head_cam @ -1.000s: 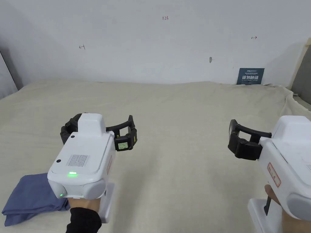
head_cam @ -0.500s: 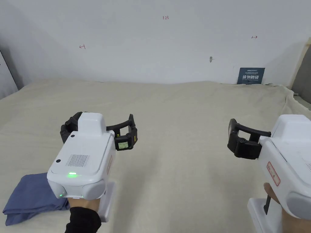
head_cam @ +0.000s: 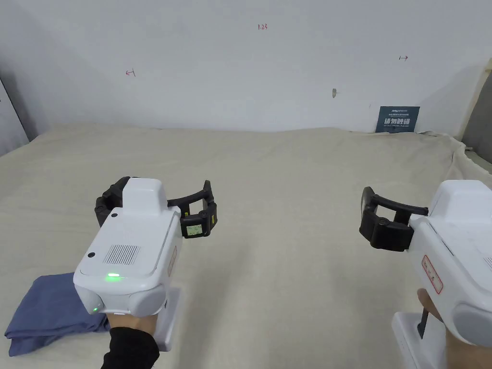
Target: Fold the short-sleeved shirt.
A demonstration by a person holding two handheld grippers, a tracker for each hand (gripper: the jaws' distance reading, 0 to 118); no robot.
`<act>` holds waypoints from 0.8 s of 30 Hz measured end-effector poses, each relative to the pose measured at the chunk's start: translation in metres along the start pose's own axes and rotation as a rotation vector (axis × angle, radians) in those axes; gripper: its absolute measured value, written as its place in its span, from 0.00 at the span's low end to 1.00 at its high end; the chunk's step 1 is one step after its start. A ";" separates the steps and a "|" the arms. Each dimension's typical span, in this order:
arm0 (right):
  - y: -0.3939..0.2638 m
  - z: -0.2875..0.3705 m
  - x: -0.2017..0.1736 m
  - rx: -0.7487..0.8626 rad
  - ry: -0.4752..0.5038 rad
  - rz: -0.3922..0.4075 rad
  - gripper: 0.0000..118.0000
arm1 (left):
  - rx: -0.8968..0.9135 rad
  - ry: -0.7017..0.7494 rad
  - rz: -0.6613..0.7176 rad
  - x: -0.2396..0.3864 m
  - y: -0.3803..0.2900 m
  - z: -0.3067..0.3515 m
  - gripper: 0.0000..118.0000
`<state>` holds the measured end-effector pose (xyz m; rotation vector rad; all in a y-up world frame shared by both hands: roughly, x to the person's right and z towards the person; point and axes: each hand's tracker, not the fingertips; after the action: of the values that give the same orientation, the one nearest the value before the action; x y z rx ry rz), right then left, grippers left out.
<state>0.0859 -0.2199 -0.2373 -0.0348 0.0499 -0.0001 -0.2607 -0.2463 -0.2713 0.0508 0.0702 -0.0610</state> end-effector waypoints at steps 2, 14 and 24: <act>0.000 0.000 0.000 0.002 0.000 -0.001 1.00 | 0.001 0.000 -0.003 0.000 0.000 0.000 1.00; 0.000 0.001 0.000 0.001 -0.008 0.005 1.00 | 0.003 0.000 -0.006 -0.001 0.000 0.002 1.00; 0.000 -0.001 -0.001 -0.014 0.001 0.019 1.00 | 0.008 0.000 -0.007 -0.003 0.001 0.003 1.00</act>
<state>0.0846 -0.2204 -0.2377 -0.0483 0.0514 0.0197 -0.2634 -0.2458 -0.2681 0.0583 0.0701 -0.0678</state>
